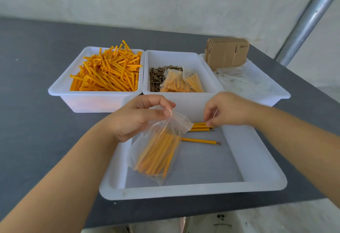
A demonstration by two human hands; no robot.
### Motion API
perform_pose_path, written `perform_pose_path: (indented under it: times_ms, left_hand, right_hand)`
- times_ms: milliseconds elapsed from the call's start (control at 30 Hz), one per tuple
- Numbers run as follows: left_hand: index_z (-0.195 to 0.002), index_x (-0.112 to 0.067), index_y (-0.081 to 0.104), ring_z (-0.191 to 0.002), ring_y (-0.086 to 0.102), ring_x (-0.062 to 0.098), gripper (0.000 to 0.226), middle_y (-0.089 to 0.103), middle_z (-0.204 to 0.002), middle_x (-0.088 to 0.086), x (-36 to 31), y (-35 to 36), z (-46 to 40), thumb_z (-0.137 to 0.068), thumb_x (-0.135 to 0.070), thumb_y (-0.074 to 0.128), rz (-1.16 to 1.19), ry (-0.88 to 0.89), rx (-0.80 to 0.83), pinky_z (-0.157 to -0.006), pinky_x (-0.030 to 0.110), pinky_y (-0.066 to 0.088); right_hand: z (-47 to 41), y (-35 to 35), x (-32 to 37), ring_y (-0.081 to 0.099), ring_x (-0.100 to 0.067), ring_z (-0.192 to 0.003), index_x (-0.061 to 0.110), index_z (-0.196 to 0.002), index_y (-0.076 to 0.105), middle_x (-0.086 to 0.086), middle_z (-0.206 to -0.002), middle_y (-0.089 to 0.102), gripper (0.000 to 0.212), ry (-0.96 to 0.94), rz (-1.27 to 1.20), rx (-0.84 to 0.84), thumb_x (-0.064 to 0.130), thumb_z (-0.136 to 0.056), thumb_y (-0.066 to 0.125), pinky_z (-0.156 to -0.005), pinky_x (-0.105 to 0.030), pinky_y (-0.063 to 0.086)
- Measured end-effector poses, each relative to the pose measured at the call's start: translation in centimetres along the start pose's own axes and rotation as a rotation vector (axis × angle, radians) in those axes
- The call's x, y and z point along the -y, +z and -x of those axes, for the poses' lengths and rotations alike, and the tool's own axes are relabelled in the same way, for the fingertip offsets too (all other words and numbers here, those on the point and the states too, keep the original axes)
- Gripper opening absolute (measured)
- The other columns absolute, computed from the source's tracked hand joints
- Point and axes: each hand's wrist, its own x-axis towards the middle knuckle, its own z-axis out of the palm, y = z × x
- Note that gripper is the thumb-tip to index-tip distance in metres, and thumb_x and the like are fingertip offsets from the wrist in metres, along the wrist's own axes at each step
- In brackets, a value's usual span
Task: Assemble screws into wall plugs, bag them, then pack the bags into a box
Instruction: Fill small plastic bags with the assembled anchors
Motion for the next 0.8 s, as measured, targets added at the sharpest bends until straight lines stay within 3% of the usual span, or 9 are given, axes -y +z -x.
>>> perform_pose_path:
  times_ms: [133, 400, 667, 800]
  left_hand:
    - [-0.083, -0.011, 0.066, -0.111, 0.062, 0.01, 0.008, 0.068, -0.121, 0.004, -0.1, 0.0, 0.0, -0.076, -0.015, 0.067, -0.007, -0.002, 0.001, -0.09, 0.027, 0.044]
    - [-0.081, -0.014, 0.067, -0.114, 0.062, 0.011, 0.005, 0.068, -0.121, 0.002, -0.2, 0.1, 0.2, -0.076, -0.016, 0.067, -0.024, -0.011, -0.009, -0.09, 0.027, 0.044]
    - [-0.081, -0.014, 0.067, -0.114, 0.062, 0.01, 0.004, 0.068, -0.12, 0.003, -0.2, 0.2, 0.2, -0.077, -0.015, 0.067, -0.033, -0.014, -0.008, -0.09, 0.027, 0.043]
    - [-0.078, -0.017, 0.069, -0.114, 0.062, 0.01, 0.003, 0.068, -0.12, 0.003, -0.2, 0.3, 0.3, -0.077, -0.015, 0.067, -0.03, -0.013, -0.005, -0.091, 0.028, 0.043]
  right_hand:
    - [0.6, 3.4, -0.9, 0.061, -0.008, -0.093, 0.027, -0.108, 0.068, 0.012, -0.102, 0.066, 0.04, -0.01, 0.35, -0.011, 0.041, -0.074, 0.082, -0.081, -0.028, 0.051]
    - [0.0, 4.6, -0.6, 0.055, -0.015, -0.09, 0.026, -0.112, 0.058, 0.007, -0.1, 0.059, 0.051, -0.006, 0.429, -0.012, 0.048, -0.072, 0.08, -0.077, -0.032, 0.048]
    - [0.2, 4.7, -0.6, 0.057, -0.017, -0.091, 0.024, -0.103, 0.061, 0.004, -0.1, 0.058, 0.041, -0.009, 0.481, 0.001, 0.05, -0.075, 0.076, -0.078, -0.033, 0.05]
    - [0.6, 4.8, -0.6, 0.057, -0.016, -0.087, 0.026, -0.101, 0.062, 0.008, -0.093, 0.06, 0.028, -0.004, 0.473, 0.045, 0.034, -0.076, 0.073, -0.071, -0.029, 0.048]
